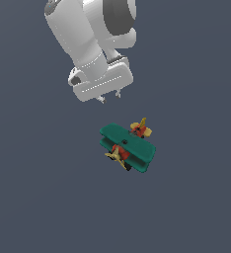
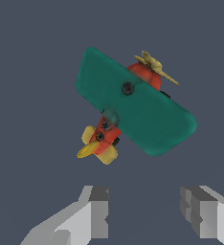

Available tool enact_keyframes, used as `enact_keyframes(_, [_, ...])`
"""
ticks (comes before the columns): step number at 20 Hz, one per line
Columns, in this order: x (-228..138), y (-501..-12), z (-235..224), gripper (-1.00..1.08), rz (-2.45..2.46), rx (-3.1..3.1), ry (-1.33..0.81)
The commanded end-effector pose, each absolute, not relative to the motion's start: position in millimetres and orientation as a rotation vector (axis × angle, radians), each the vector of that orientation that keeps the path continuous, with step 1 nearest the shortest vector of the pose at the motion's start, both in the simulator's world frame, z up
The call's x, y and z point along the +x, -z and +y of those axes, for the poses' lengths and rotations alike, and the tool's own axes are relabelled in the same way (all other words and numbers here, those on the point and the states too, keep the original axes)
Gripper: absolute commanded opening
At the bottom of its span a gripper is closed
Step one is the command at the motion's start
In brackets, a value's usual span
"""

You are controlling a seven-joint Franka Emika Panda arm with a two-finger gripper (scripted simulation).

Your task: Pick up the object and move it to a goal position.

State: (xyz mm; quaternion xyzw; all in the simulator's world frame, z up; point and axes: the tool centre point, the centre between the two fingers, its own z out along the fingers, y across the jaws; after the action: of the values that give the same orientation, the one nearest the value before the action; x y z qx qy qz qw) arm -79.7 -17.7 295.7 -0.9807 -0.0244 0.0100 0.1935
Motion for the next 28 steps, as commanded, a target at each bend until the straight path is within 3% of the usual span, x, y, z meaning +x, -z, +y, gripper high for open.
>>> enact_keyframes(1, [-81.3,-286.5,-18.6,0.28,-0.071,-2.713,-0.043])
enact_keyframes(28, [-91.0,-207.0,-27.7,0.28,-0.046,-2.273,-0.001])
